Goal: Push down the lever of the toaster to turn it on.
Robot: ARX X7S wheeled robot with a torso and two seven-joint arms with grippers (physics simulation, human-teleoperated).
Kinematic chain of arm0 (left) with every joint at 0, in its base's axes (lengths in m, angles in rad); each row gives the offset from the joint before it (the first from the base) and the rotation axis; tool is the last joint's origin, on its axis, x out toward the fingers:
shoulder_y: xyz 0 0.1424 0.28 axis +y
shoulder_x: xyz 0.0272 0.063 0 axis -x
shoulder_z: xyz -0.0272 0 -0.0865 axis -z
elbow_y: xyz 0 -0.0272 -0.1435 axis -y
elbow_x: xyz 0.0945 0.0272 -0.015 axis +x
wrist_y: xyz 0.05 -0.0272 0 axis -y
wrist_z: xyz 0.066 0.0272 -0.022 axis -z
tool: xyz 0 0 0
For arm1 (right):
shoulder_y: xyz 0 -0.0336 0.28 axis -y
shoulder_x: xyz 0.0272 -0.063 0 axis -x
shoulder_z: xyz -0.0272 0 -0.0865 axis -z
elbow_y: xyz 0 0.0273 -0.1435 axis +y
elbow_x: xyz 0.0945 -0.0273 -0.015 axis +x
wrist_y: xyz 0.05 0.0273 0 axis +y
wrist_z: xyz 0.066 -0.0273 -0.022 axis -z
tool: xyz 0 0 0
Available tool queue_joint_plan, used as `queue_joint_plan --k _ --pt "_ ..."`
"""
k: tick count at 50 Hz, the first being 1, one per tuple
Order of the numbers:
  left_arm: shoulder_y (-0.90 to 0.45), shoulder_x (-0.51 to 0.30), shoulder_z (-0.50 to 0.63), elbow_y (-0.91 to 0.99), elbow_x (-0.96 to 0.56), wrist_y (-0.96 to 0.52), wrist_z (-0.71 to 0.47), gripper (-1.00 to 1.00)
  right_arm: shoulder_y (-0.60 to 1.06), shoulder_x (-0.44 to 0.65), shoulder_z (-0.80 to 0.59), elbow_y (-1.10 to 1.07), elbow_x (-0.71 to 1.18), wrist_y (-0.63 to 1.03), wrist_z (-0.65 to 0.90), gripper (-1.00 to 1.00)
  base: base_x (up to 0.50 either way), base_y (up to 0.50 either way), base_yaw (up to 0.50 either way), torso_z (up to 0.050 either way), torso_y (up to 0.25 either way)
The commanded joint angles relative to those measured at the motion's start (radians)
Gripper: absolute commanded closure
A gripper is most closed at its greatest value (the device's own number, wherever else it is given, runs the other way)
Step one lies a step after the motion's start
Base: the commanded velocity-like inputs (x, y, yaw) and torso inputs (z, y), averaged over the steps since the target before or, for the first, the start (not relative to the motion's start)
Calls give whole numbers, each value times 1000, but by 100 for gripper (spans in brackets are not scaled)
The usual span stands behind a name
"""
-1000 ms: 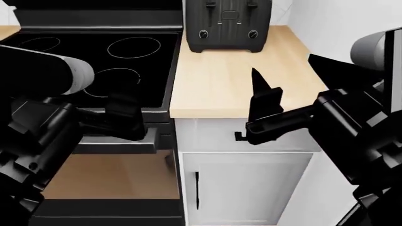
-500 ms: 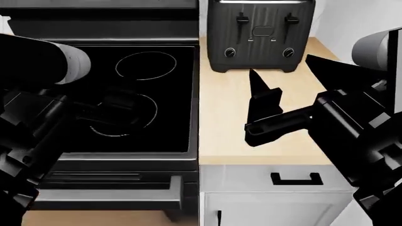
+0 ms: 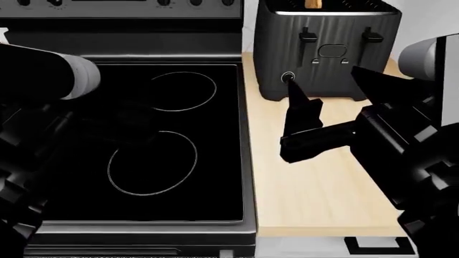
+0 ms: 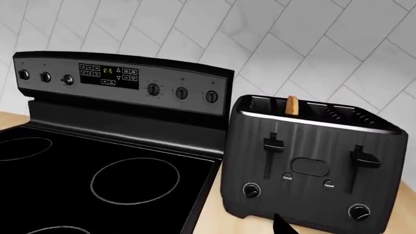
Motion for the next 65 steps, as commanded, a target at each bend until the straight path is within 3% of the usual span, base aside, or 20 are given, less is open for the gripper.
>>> queue_joint_plan --k 1,7,16,26,47,65 --pt "39 -6 -17 20 26 2 26 -100 -8 -5 -6 7 -27 -1 5 -100 0 0 0 0 0" --pt "50 3 -15 25 47 4 33 -100 -14 -24 -16 28 -82 13 -26 -100 0 0 0 0 0" --pt "11 -17 7 24 0 31 5 -100 8 -134 -94 321 -500 26 -334 -100 0 0 0 0 0" --pt "23 -32 -2 31 -1 36 21 -100 69 -215 -185 556 -728 -27 -507 -100 0 0 0 0 0" --pt "85 -23 -18 57 64 27 70 -100 151 -270 -232 719 -842 -68 -598 -100 0 0 0 0 0" --pt "11 -19 43 16 44 42 45 -100 205 -300 -198 791 -826 -76 -596 -100 0 0 0 0 0"
